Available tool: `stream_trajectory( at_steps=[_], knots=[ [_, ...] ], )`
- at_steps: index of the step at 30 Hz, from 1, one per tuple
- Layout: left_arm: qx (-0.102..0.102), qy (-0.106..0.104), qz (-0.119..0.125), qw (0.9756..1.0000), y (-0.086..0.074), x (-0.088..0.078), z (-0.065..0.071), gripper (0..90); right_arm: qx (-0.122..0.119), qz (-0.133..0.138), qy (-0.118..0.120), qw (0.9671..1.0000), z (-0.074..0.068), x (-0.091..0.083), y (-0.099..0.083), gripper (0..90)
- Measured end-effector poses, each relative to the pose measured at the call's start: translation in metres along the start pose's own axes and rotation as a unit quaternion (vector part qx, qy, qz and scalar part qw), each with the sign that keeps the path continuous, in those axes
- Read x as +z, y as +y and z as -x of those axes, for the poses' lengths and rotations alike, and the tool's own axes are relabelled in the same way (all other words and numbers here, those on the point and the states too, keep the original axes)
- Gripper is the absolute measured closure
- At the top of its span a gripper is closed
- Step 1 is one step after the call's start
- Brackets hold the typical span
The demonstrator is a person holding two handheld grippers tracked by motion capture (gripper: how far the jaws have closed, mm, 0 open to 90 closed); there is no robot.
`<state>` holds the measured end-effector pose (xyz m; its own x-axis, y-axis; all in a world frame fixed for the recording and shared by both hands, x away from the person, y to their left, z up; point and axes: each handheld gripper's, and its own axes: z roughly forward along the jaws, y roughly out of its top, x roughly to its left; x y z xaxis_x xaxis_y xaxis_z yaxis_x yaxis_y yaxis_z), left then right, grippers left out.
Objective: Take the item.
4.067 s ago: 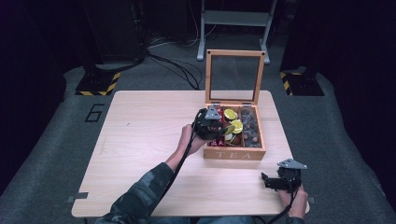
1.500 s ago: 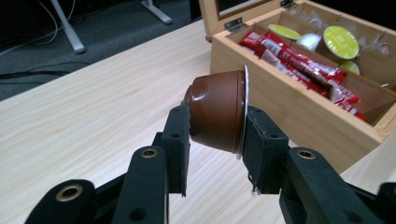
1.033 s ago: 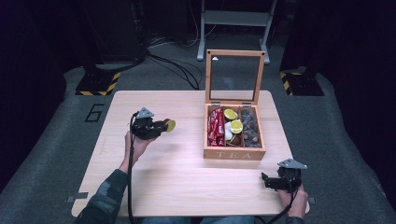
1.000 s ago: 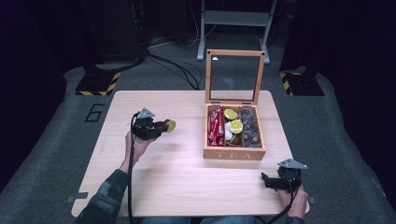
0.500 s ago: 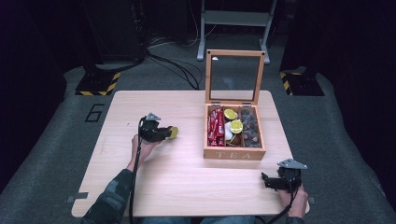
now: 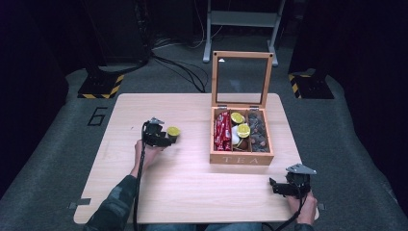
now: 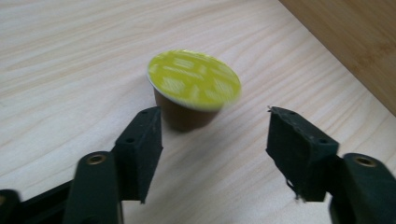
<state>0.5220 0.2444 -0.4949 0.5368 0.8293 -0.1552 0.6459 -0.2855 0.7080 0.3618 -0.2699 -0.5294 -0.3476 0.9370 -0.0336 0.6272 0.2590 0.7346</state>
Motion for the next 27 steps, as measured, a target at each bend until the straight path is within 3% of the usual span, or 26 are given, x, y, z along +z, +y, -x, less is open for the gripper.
stream_trajectory(
  at_steps=[7, 10, 17, 21, 27],
  knots=[
    [-0.002, 0.015, 0.029, 0.9995, -0.004, -0.026, -0.006, 18.0, 0.000, 0.000, 0.000, 1.0000, 0.000, 0.000, 0.000, 3.9],
    [0.015, 0.026, 0.030, 0.9991, -0.011, -0.039, -0.005, 15.3, 0.001, -0.001, -0.001, 1.0000, 0.000, 0.000, 0.000, 3.9],
    [0.029, 0.043, 0.052, 0.9973, -0.027, -0.070, -0.001, 13.5, 0.000, 0.001, 0.001, 1.0000, 0.000, 0.000, 0.000, 3.9],
    [0.037, 0.053, 0.062, 0.9960, -0.042, -0.089, 0.001, 11.1, 0.001, 0.000, 0.001, 1.0000, 0.000, 0.000, 0.000, 3.9],
    [0.044, 0.071, 0.057, 0.9949, -0.075, -0.115, 0.001, 7.5, 0.004, -0.001, 0.003, 1.0000, 0.000, 0.000, 0.000, 3.9]
  ],
)
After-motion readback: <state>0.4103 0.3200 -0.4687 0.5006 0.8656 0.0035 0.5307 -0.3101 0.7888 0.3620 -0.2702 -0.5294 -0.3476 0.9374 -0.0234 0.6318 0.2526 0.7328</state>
